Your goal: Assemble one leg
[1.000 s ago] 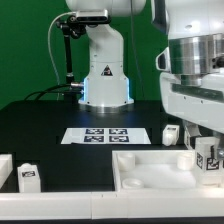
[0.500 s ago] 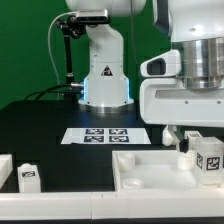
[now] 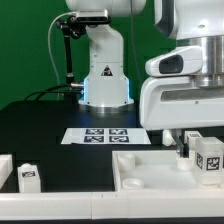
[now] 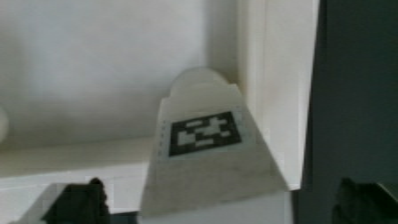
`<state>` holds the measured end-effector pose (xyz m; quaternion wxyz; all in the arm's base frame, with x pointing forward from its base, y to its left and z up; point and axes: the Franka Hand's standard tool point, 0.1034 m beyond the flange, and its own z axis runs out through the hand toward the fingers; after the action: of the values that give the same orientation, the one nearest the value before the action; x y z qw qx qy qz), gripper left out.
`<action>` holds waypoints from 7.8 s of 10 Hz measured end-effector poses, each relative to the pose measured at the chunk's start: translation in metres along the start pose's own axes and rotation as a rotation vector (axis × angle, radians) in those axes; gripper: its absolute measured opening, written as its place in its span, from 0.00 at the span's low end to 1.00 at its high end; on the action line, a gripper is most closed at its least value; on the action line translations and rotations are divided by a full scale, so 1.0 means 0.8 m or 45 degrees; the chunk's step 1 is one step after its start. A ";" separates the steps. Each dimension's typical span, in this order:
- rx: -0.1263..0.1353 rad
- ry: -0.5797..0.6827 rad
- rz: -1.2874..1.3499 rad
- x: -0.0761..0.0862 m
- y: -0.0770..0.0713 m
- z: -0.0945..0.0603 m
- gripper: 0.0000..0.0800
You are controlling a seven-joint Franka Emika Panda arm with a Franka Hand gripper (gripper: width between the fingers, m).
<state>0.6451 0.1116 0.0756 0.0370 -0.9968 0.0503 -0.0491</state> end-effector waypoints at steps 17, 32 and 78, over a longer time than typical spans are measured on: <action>0.024 0.003 1.091 -0.005 0.005 0.004 0.76; -0.041 0.037 0.266 -0.003 0.001 0.004 0.36; 0.039 -0.061 2.213 -0.006 -0.003 0.009 0.36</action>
Offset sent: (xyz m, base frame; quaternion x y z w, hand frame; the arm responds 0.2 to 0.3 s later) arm 0.0006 -0.0056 -0.0008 -0.0353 0.0078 0.1527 0.9876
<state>0.6415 0.1146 0.0684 0.0757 -0.6053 0.7922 0.0169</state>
